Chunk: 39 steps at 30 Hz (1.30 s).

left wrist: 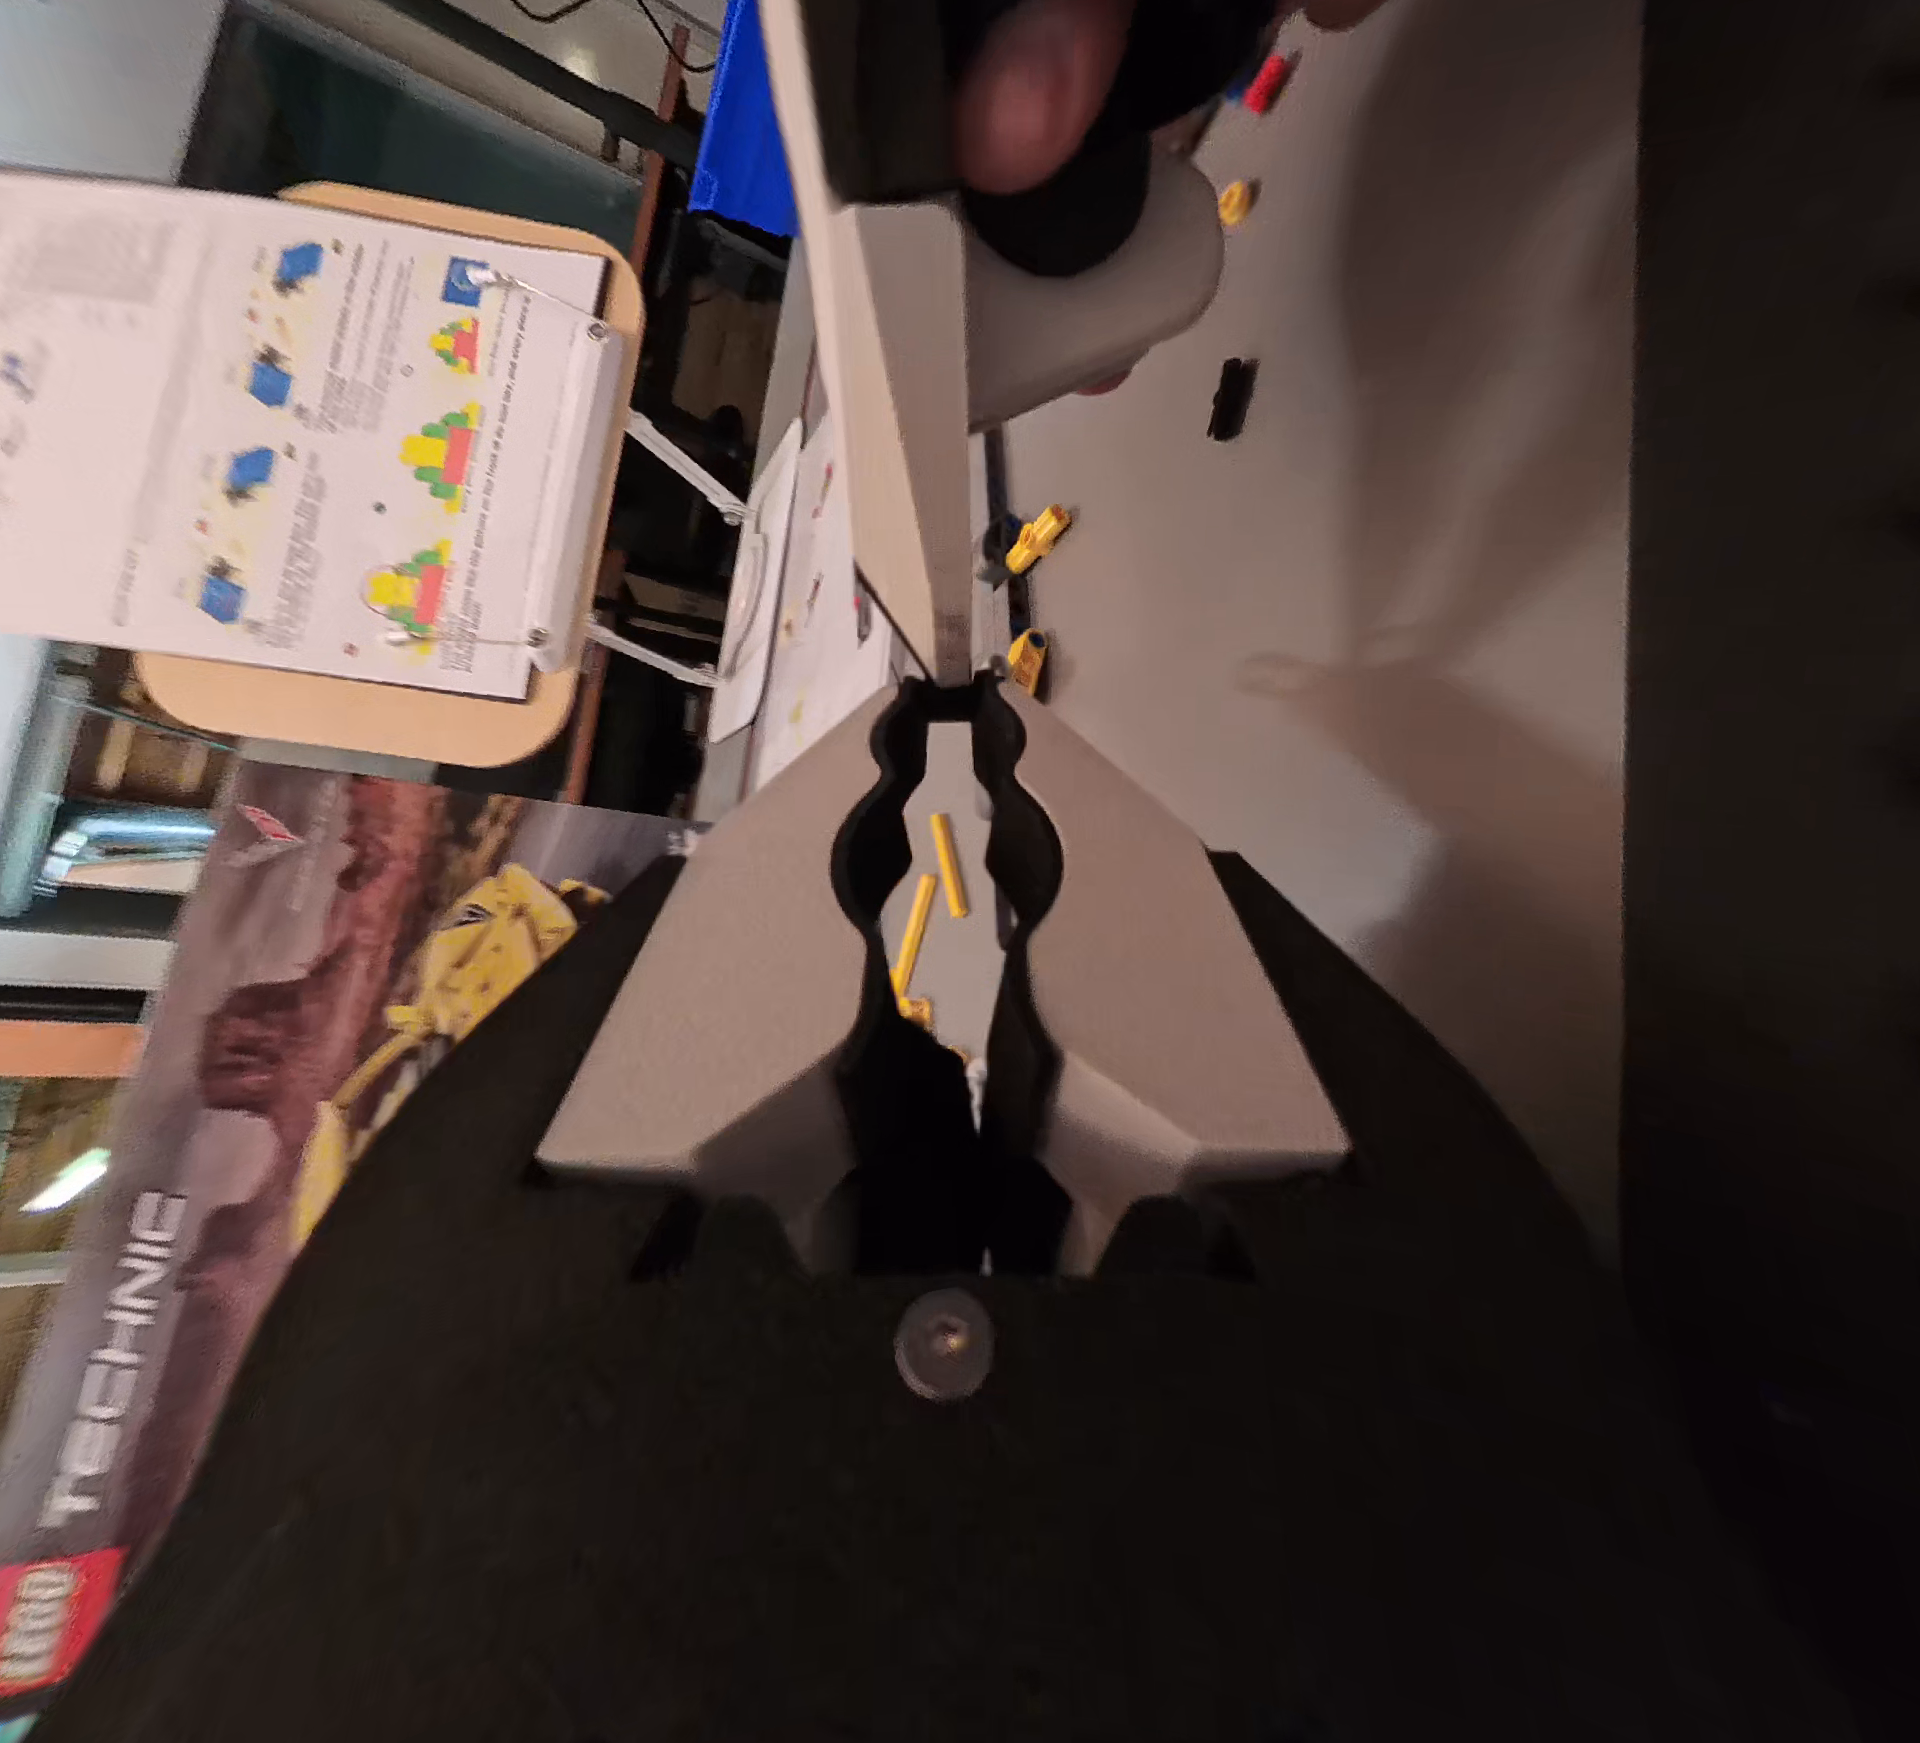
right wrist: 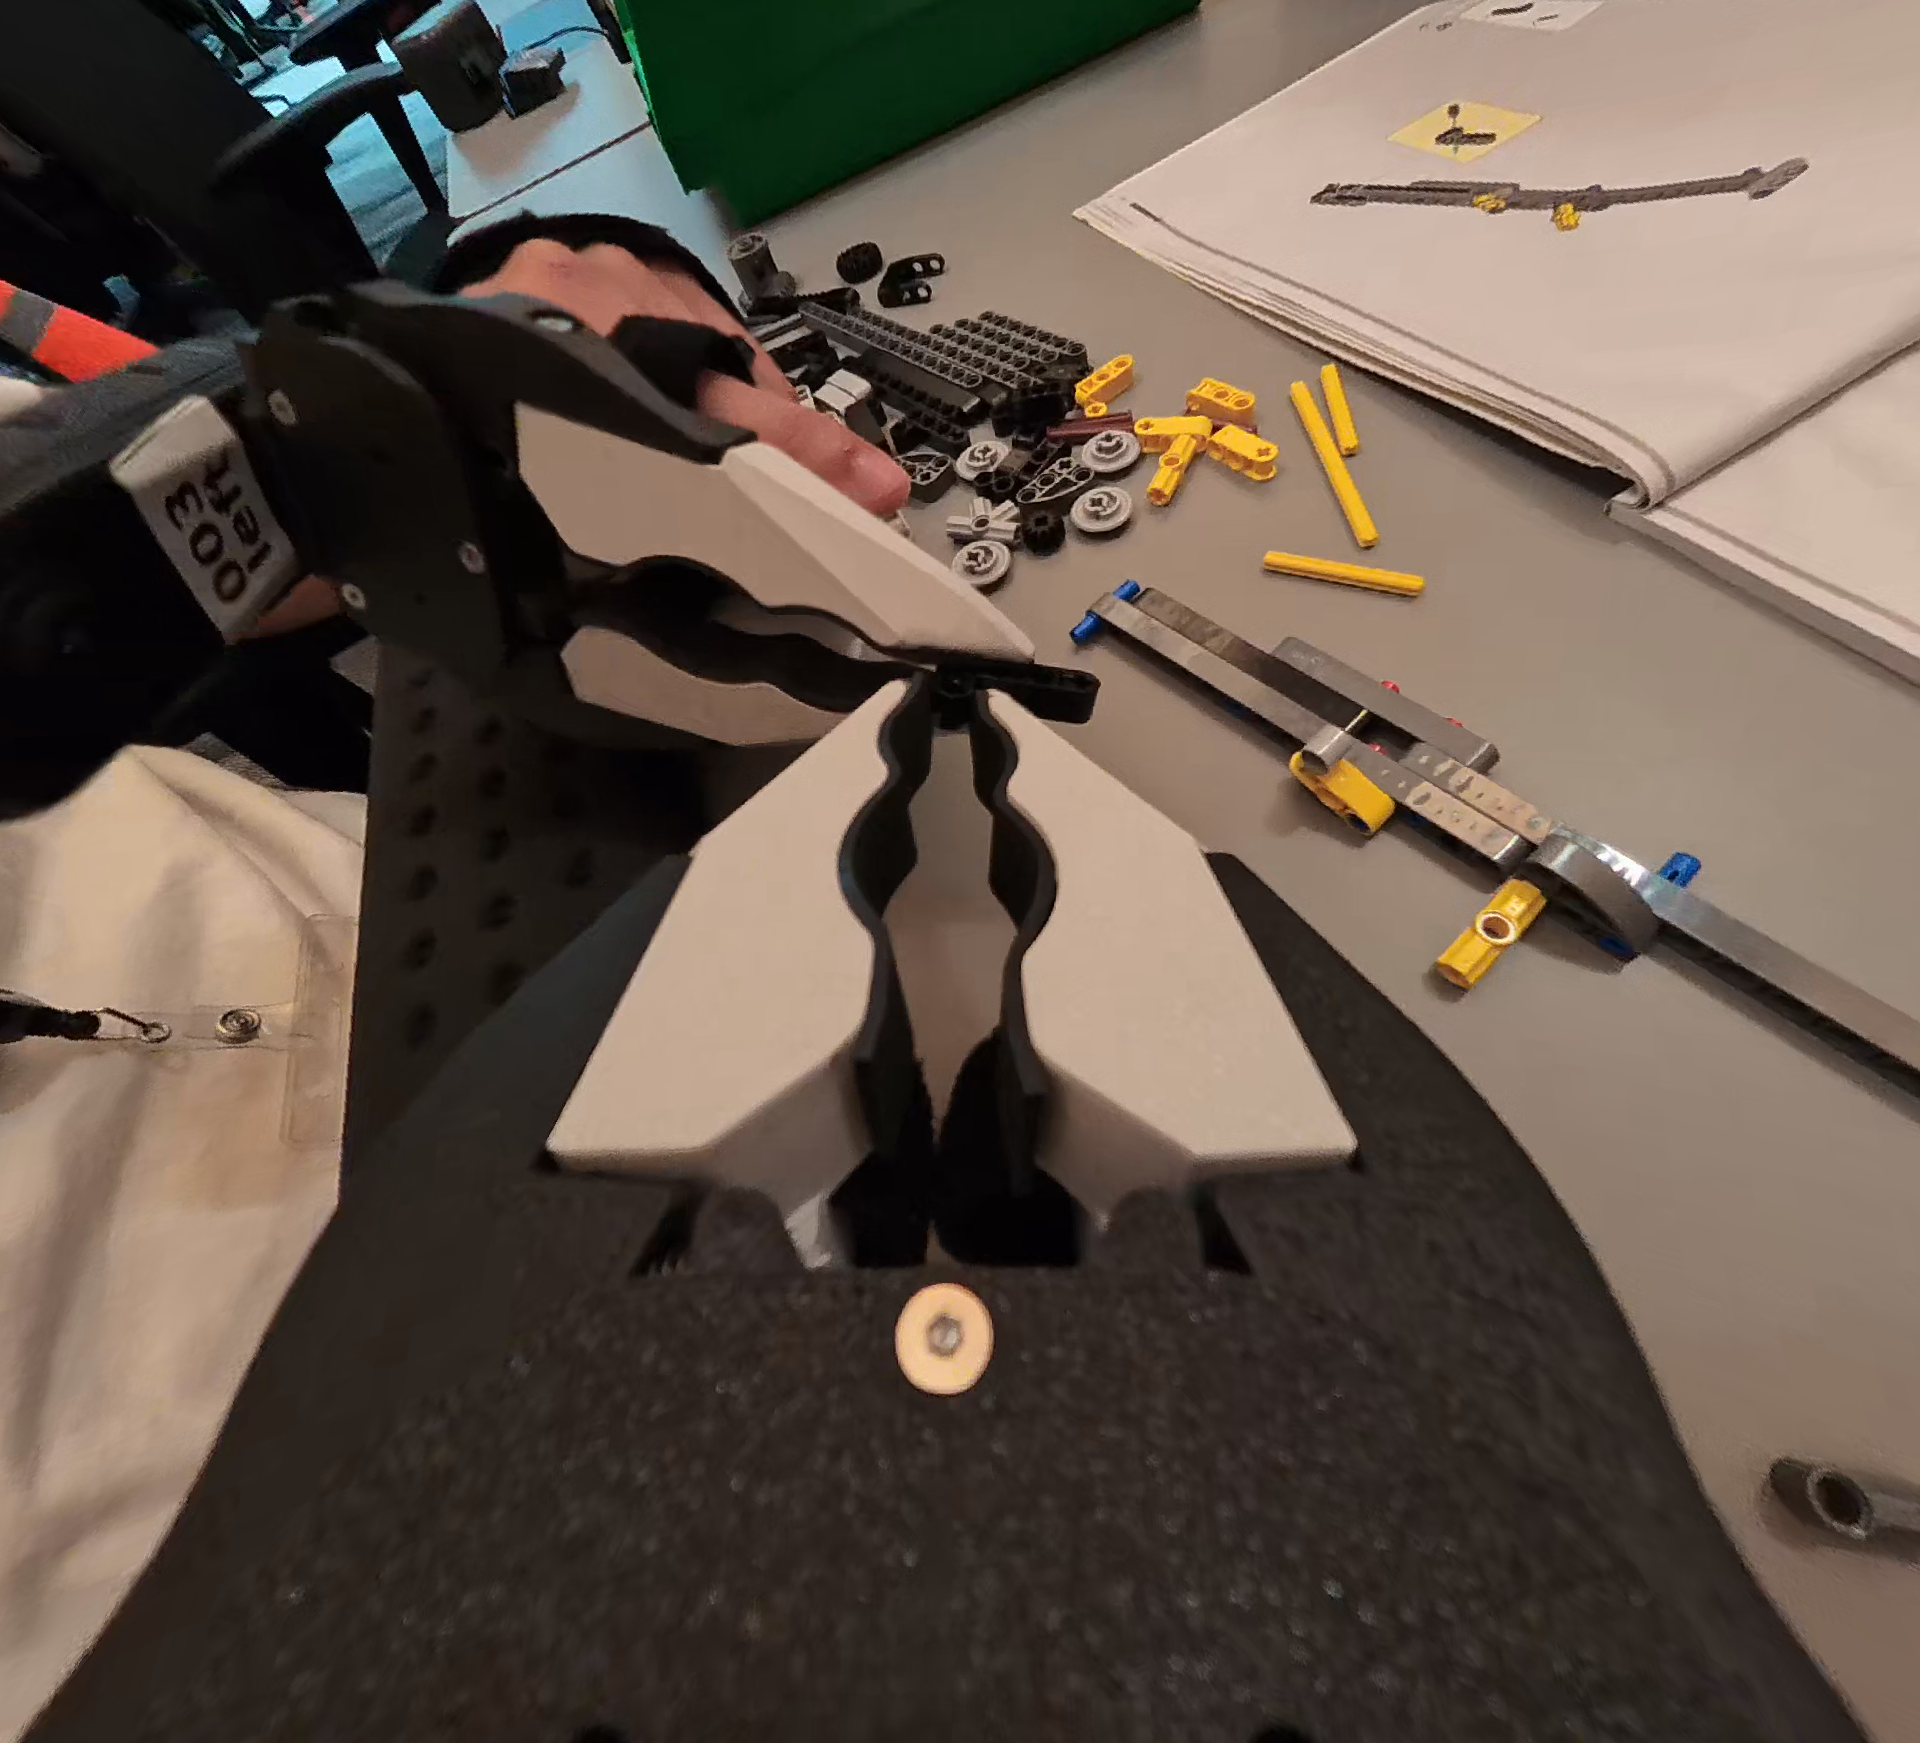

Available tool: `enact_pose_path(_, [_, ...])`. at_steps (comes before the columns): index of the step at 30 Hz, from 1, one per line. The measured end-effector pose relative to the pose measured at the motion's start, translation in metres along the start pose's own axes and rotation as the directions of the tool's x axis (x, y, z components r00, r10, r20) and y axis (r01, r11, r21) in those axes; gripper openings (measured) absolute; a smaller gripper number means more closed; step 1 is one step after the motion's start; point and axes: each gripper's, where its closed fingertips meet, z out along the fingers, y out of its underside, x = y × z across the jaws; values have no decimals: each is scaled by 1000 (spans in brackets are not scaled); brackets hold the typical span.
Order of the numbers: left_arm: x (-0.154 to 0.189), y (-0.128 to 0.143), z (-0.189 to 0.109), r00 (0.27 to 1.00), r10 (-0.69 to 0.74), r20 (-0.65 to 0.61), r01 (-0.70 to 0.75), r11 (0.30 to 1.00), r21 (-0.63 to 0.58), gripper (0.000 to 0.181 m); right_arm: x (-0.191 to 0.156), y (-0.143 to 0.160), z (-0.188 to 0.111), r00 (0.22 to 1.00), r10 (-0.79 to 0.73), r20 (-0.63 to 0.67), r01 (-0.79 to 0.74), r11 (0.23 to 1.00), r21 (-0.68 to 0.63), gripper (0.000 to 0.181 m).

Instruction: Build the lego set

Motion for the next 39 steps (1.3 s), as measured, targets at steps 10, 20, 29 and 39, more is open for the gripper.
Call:
enact_pose_path(10, [-4,-10,-4,998,48,43,-49,998,37,6,-7,-3,-8,997,-32,70,32,999,2,6])
enact_pose_path(20, [2,3,-1,999,31,6,-31,999,-26,6,46,43,-80,979,-162,-124,111,934,-341,36])
enact_pose_path(29, [3,10,-3,1000,10,-7,-10,999,-43,7,45,68,-55,940,-340,-44,273,820,-503,16])
enact_pose_path(39, [21,-11,-2,995,-11,-96,13,1000,16,6,46,75,-45,937,-349,-31,307,862,-404,6])
